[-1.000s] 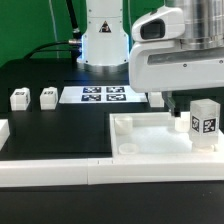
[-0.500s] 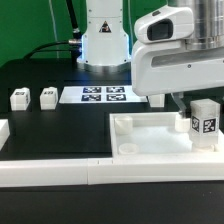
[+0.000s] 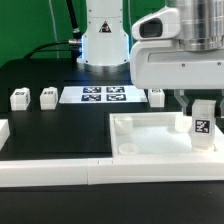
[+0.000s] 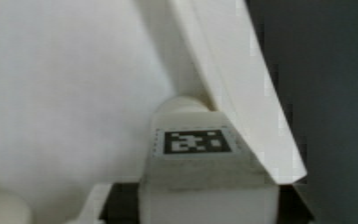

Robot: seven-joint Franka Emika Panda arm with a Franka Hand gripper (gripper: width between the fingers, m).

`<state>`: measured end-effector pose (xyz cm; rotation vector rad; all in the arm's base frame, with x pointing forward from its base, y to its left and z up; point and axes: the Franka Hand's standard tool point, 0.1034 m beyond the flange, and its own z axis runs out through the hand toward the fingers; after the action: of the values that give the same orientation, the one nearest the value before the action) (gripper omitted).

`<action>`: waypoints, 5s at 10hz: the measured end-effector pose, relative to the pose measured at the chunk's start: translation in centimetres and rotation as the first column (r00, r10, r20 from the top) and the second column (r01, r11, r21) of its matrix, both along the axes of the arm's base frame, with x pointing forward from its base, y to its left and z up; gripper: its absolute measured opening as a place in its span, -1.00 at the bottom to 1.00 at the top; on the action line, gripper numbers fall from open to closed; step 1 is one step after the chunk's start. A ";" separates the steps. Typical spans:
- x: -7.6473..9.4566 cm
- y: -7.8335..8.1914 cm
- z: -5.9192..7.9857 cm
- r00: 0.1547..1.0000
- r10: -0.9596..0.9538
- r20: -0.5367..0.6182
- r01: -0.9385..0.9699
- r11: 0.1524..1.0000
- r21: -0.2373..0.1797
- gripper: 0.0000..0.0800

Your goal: Assemble square table

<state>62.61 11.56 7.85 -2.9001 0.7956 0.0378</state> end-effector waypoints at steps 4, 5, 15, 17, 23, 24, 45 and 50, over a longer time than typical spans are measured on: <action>-0.1 0.5 -0.2 0.748 -0.654 -0.108 0.661 0.749 0.041 -0.27; 0.0 0.6 -0.2 0.704 -0.701 -0.115 0.708 0.705 0.037 -0.27; 0.0 0.7 0.2 0.994 0.106 0.019 -0.107 0.994 0.017 0.62; 0.2 0.2 0.2 0.925 0.378 0.048 -0.377 0.926 -0.031 0.62; 0.6 0.2 0.1 0.920 0.384 0.077 -0.380 0.923 -0.053 -0.26; 0.6 0.1 0.1 0.947 0.313 0.070 -0.310 0.950 -0.048 -0.26; 0.2 0.5 -0.2 0.815 0.575 0.079 -0.563 0.816 -0.129 0.62; 0.2 0.6 -0.2 0.827 0.556 0.080 -0.545 0.829 -0.125 0.17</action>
Offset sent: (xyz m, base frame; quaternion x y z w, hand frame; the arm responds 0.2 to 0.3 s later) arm 0.0185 0.0160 -0.0041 0.1219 0.0105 0.3872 0.9138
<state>62.85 12.12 7.65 -3.0810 -0.0889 -0.1114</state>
